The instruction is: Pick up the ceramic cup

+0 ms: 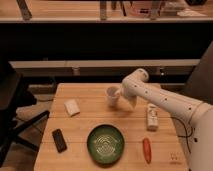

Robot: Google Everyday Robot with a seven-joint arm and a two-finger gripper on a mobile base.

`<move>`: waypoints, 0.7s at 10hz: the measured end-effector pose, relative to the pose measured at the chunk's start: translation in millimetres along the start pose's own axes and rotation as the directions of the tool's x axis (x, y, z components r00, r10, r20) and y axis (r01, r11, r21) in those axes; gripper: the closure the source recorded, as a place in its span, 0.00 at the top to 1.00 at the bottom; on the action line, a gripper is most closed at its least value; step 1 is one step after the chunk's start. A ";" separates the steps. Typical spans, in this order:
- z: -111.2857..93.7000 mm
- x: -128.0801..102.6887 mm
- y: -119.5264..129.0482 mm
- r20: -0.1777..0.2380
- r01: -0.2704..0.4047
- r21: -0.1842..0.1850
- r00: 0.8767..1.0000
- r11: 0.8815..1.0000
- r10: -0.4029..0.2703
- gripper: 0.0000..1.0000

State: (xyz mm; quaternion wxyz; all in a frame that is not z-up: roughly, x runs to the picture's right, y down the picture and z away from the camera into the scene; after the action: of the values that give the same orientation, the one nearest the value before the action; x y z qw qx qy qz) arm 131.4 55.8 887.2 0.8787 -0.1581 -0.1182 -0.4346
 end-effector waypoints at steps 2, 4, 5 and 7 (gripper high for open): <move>0.0 2.0 2.6 -0.002 0.000 0.000 1.000 1.000 0.000 0.80; 0.2 3.1 4.6 -0.001 -0.001 0.001 1.000 1.000 0.001 0.80; 0.5 3.1 5.3 -0.001 -0.001 0.000 1.000 1.000 0.001 0.80; 0.3 4.7 8.3 -0.002 0.000 -0.001 1.000 1.000 0.000 0.80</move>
State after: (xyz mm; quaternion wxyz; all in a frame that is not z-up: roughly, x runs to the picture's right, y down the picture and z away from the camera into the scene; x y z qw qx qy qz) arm 140.8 57.3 887.7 0.8788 -0.1582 -0.1168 -0.4349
